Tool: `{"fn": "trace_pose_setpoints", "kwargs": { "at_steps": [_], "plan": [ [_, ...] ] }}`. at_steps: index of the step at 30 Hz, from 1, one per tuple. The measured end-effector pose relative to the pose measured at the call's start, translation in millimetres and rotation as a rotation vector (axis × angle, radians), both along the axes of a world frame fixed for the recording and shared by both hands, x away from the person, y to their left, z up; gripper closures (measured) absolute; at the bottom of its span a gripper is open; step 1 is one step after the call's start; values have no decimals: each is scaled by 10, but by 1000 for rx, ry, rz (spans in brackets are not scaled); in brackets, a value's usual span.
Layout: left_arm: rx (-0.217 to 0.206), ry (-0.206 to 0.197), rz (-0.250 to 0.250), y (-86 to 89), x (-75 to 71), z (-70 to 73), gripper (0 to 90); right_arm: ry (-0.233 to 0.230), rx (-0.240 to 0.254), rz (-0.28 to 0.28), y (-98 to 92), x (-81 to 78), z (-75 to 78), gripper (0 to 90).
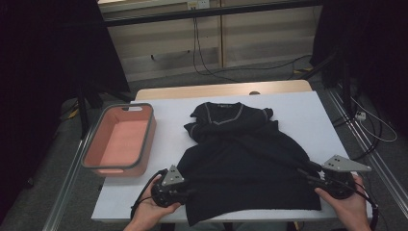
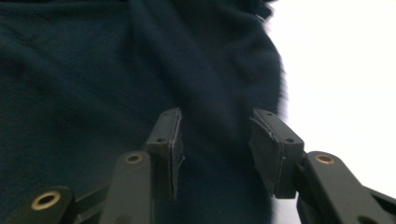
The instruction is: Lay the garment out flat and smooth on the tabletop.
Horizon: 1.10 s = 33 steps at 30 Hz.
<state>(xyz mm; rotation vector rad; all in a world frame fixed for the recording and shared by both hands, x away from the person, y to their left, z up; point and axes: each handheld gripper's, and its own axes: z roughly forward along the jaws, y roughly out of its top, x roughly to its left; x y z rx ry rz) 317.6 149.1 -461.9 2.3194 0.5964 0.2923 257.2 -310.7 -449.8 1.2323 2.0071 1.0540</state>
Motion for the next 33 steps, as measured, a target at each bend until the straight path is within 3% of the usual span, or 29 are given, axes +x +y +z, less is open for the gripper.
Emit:
{"fn": "trace_pose_setpoints", "kwargs": {
  "at_steps": [4, 8, 12, 17, 19, 21, 23, 25, 28, 33],
  "plan": [
    [-13, 4, 7, -31, 61, -16, 446, -3, 2, 38, 109, 18, 12, 542],
    [-20, 4, -8, -110, 108, -15, 436, 34, 17, 106, 208, 93, -24, 518],
    [-21, 18, -29, -257, 158, -19, 420, 79, -12, 172, 378, 192, -87, 458],
    [-18, 32, -32, -268, 159, -12, 439, 126, -59, 224, 577, 282, -160, 423],
    [-19, 50, -43, -291, 171, 1, 556, 150, -78, 239, 639, 325, -195, 497],
    [-11, 85, -61, -326, 184, 20, 730, 164, -66, 257, 664, 346, -206, 667],
    [1, 88, -66, -342, 169, 30, 848, 165, -51, 253, 671, 349, -212, 796],
    [-1, 88, -57, -326, 140, 32, 877, 170, -54, 253, 678, 327, -206, 864],
    [5, 103, -68, -265, 83, 43, 884, 161, -85, 247, 712, 266, -195, 872],
    [-32, 122, -73, -115, -43, 26, 885, 165, -95, 265, 746, 122, -172, 874]
  ]
}}
